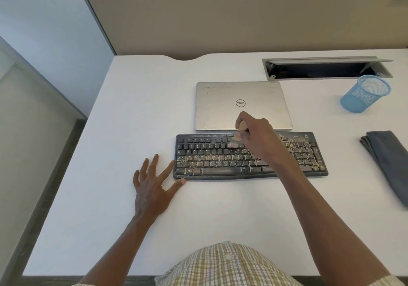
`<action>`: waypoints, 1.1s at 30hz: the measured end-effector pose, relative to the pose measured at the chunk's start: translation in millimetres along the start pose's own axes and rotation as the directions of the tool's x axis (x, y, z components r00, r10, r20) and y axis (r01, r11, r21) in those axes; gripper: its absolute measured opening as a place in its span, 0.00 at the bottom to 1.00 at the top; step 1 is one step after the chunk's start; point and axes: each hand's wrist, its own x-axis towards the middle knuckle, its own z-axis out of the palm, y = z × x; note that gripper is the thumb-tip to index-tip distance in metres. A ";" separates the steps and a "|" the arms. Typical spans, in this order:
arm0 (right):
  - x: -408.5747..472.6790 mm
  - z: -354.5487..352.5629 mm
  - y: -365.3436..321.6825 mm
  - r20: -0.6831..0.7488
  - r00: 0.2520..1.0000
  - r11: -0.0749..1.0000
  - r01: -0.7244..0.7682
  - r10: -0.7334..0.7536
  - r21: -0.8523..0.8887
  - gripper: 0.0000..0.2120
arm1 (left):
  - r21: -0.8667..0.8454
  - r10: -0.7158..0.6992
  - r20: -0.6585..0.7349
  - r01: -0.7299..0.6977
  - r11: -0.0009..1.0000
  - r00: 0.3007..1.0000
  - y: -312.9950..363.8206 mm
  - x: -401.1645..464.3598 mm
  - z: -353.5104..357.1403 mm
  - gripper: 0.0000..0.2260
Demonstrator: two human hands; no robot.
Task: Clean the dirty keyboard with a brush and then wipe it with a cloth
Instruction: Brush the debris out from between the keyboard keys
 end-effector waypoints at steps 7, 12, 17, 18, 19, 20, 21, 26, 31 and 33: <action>-1.3 14.9 6.5 0.006 0.999 0.987 -0.044 0.044 0.157 0.11 | -0.001 0.004 -0.005 -0.005 1.000 1.000 0.0 -0.2 -0.2 0.33; -12.1 -0.9 14.5 -0.039 0.997 0.997 -0.062 0.064 0.035 0.10 | -0.006 0.007 -0.013 -0.007 1.000 1.000 0.0 -0.5 0.3 0.33; -2.3 12.3 -1.9 -0.056 0.998 0.988 0.005 0.003 0.153 0.10 | -0.008 -0.001 0.000 0.001 1.000 1.000 0.7 -0.2 -0.7 0.32; -2.2 15.5 -2.5 -0.042 0.999 0.986 0.000 0.007 0.165 0.10 | -0.008 -0.003 0.003 0.003 1.000 1.000 0.8 -0.2 -0.8 0.33; -3.1 17.9 -0.7 -0.033 0.999 0.985 -0.010 0.016 0.170 0.10 | -0.009 -0.003 0.003 0.003 1.000 1.000 1.0 -0.1 -0.9 0.33; -5.0 17.8 2.7 -0.031 0.999 0.986 -0.027 0.033 0.163 0.10 | -0.010 -0.002 0.001 0.002 1.000 1.000 1.0 -0.1 -0.9 0.33; -7.7 15.5 7.2 -0.032 0.998 0.987 -0.050 0.055 0.153 0.11 | -0.011 0.001 -0.004 -0.001 1.000 1.000 0.9 -0.1 -0.8 0.33; -18.6 -1.8 20.7 -0.081 0.992 0.994 -0.098 0.101 0.038 0.13 | -0.004 0.002 -0.003 -0.002 1.000 1.000 -0.4 0.1 -0.2 0.33; -12.2 5.8 8.8 -0.115 0.992 0.991 -0.033 0.048 0.130 0.11 | -0.017 0.000 -0.003 0.000 1.000 1.000 0.3 -0.4 -0.5 0.33; -12.6 11.3 11.9 -0.088 0.994 0.991 -0.048 0.059 0.123 0.11 | -0.014 0.002 -0.007 -0.002 1.000 1.000 0.5 -0.6 -0.8 0.33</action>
